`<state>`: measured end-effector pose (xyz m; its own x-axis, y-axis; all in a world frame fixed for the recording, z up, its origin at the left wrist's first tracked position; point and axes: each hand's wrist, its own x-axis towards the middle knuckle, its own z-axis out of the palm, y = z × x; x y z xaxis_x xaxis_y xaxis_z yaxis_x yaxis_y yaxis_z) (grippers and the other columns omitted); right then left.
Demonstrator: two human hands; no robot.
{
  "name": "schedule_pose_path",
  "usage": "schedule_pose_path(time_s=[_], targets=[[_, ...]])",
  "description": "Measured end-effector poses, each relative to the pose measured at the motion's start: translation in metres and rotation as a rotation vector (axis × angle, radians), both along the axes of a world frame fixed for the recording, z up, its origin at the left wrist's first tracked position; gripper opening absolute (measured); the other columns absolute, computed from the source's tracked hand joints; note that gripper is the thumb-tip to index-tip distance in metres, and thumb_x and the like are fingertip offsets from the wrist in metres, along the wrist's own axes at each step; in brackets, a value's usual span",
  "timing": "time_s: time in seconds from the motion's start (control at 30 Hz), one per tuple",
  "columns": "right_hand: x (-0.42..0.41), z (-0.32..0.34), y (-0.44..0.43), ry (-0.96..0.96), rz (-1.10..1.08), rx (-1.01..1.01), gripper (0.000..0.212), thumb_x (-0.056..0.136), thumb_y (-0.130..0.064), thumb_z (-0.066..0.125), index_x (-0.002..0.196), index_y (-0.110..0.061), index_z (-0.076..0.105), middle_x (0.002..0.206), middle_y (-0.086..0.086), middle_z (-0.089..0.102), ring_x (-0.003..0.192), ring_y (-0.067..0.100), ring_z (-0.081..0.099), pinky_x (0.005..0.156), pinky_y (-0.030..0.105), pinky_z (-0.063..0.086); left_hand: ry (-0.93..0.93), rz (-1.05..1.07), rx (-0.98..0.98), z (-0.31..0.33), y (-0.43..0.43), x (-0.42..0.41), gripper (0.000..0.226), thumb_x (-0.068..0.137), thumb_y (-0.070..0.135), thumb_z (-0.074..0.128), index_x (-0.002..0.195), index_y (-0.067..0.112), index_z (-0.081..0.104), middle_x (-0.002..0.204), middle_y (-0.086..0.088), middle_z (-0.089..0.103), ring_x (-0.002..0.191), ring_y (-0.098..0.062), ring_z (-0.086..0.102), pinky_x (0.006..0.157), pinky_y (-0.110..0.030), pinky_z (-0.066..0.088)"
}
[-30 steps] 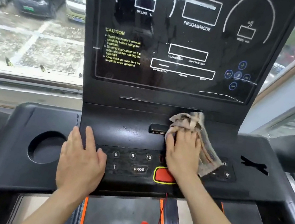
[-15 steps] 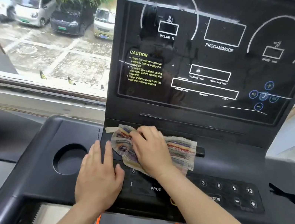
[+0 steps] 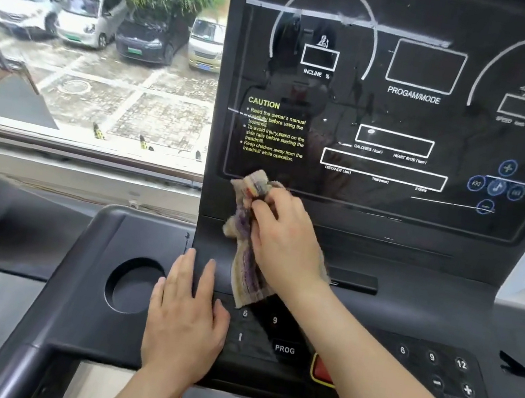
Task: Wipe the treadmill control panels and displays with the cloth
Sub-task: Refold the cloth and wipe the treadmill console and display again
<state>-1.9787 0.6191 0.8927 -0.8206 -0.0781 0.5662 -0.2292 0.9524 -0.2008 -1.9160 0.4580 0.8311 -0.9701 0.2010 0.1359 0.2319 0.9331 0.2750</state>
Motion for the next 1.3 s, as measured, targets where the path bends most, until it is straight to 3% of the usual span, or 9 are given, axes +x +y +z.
schedule_pose_path(time_s=[0.17,0.3,0.53,0.7,0.83,0.97,1.03,1.13,1.3], targets=[[0.001,-0.001,0.015,0.094,0.021,0.126,0.009,0.083,-0.01,0.06,0.089,-0.008,0.066,0.094,0.008,0.062,0.084,0.029,0.053,0.064,0.039,0.045,0.164,-0.188,0.187,0.025,0.025,-0.017,0.051,0.08,0.014,0.057,0.131,0.007,0.053,0.136,-0.016,0.047,0.119,-0.032,0.047,0.097,-0.045,0.044],[0.003,0.004,0.025,0.114,0.01,0.121,0.011,0.083,-0.01,0.055,0.081,-0.01,0.066,0.083,0.004,0.061,0.076,0.024,0.053,0.059,0.033,0.044,0.253,-0.275,0.389,0.054,0.063,-0.048,0.032,0.088,0.012,0.054,0.119,0.003,0.059,0.124,-0.009,0.057,0.108,-0.023,0.056,0.09,-0.032,0.049],[0.048,0.006,0.101,0.056,-0.201,0.105,0.015,0.081,-0.012,0.055,0.086,-0.008,0.069,0.091,0.004,0.065,0.082,0.026,0.057,0.063,0.033,0.05,0.267,-0.498,0.209,0.056,0.102,-0.041,0.045,0.084,0.018,0.047,0.126,0.008,0.057,0.13,-0.006,0.055,0.102,-0.024,0.056,0.07,-0.036,0.052],[0.072,0.003,0.14,0.039,-0.396,0.036,0.027,0.066,0.002,0.078,0.091,-0.002,0.071,0.098,0.011,0.068,0.083,0.035,0.061,0.068,0.037,0.055,0.274,-0.405,0.189,0.069,0.085,-0.055,0.048,0.079,0.007,0.064,0.126,0.004,0.057,0.13,-0.011,0.054,0.103,-0.03,0.054,0.071,-0.041,0.053],[0.066,0.007,0.129,0.061,-0.429,0.006,0.023,0.063,0.004,0.074,0.085,0.0,0.07,0.089,0.012,0.066,0.079,0.034,0.059,0.063,0.033,0.05,0.302,-0.288,0.094,0.071,0.049,-0.075,0.045,0.073,0.005,0.07,0.117,0.004,0.063,0.119,-0.012,0.059,0.1,-0.035,0.054,0.069,-0.043,0.052],[0.036,0.004,0.075,0.068,-0.241,0.046,0.01,0.075,-0.014,0.066,0.082,-0.008,0.069,0.09,0.007,0.065,0.079,0.03,0.055,0.062,0.036,0.049,0.292,-0.257,0.173,0.066,0.057,-0.076,0.037,0.074,0.001,0.067,0.111,0.001,0.065,0.11,-0.013,0.06,0.098,-0.036,0.054,0.076,-0.044,0.052],[0.011,0.0,0.041,0.045,-0.128,0.038,0.009,0.074,-0.014,0.073,0.075,-0.01,0.065,0.083,0.006,0.062,0.076,0.028,0.052,0.057,0.038,0.045,0.298,-0.225,0.232,0.064,0.067,-0.073,0.028,0.08,0.005,0.06,0.107,-0.001,0.063,0.107,-0.016,0.059,0.095,-0.036,0.052,0.082,-0.04,0.046],[-0.002,-0.003,0.031,0.06,-0.014,0.04,0.008,0.082,-0.014,0.064,0.076,-0.008,0.064,0.083,0.006,0.06,0.076,0.027,0.05,0.058,0.041,0.043,0.339,-0.126,0.264,0.06,0.074,-0.069,0.029,0.084,0.016,0.049,0.103,-0.004,0.061,0.105,-0.02,0.058,0.088,-0.038,0.051,0.078,-0.041,0.039],[0.029,-0.007,0.102,0.091,0.005,0.04,0.009,0.084,-0.016,0.063,0.084,-0.008,0.066,0.087,0.007,0.059,0.078,0.027,0.049,0.061,0.04,0.045,0.398,-0.155,0.256,0.069,0.129,-0.043,0.051,0.081,0.014,0.057,0.129,0.001,0.053,0.119,-0.019,0.055,0.099,-0.036,0.051,0.08,-0.045,0.046]])
